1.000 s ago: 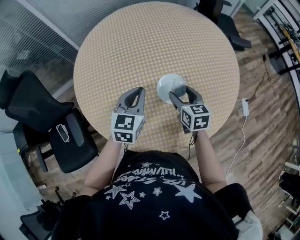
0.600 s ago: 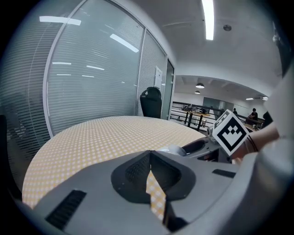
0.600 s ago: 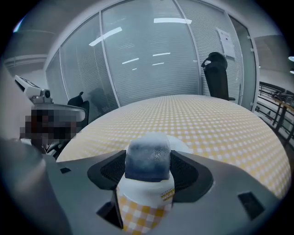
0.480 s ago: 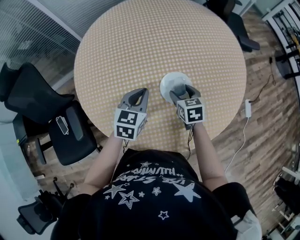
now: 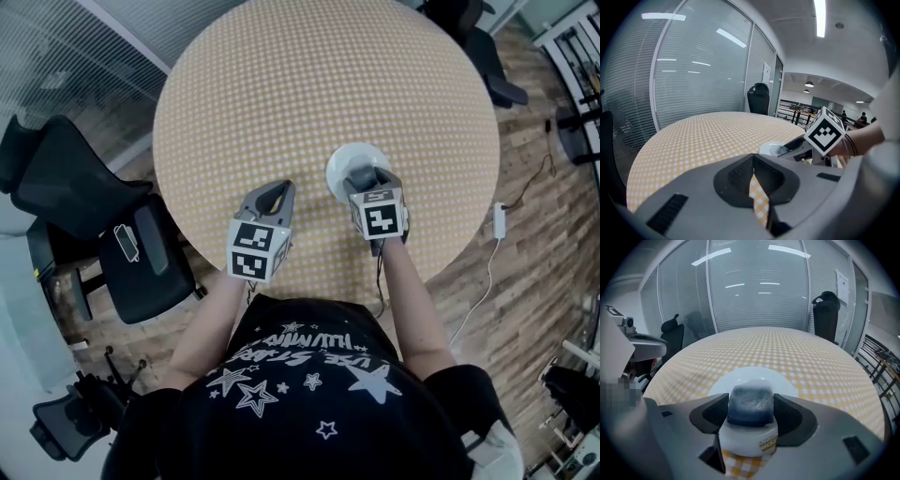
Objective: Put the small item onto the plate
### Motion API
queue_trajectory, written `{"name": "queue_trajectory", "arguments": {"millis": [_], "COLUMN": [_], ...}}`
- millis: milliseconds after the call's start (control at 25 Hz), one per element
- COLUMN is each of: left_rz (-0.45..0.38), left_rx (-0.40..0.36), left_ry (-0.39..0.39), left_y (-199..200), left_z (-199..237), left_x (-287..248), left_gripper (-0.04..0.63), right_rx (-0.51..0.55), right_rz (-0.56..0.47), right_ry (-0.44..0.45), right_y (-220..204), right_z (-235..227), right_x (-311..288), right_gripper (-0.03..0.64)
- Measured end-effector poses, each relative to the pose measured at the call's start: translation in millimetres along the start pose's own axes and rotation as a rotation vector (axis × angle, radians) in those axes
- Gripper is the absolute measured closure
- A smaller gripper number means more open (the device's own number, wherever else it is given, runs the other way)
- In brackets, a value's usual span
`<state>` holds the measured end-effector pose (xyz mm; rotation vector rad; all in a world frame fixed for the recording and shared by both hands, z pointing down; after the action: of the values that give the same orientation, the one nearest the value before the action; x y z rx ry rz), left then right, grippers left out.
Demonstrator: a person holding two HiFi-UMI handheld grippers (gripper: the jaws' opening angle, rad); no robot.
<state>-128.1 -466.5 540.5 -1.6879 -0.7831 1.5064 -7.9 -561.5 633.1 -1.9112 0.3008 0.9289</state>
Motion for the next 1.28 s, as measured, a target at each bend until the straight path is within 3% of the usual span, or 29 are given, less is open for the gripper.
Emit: {"name": "queue_trajectory", "arguments": {"millis": [600,800,960,1280], "left_rz": [-0.031,-0.058,-0.082,-0.129], "left_rx": [-0.013,-0.016,-0.029,-0.042], "left_ry": [-0.030,-0.067,-0.103,-0.184], "left_y": [3,5,6,2], "left_z": [3,2,4,7], "left_x": [20,40,62,114], "left_gripper": [0.591,0.591,0.591,0.591], "right_rx": [-0.015,-0.034,-0.071,-0.101], "right_rz": [-0.125,-0.256,-0.373,-0.486], "right_ry": [-0.042,-0.100,-0.080,-0.080], "right_y": [8,21,32,30], "right_z": [14,26,52,117], "right_x": [26,64,93,138], "right_gripper": [0.314,0.314,0.316,0.318]}}
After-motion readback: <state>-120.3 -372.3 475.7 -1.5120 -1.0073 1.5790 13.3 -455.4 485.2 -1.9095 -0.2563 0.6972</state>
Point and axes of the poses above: the fingertips, and each gripper's own axes: x backward along the fingers, z to its left, y out of its top, the point moved 1 cm from there along x, backward along the fingers, and after that the axes turned 15 degrees about y, right-handed, at the moved point
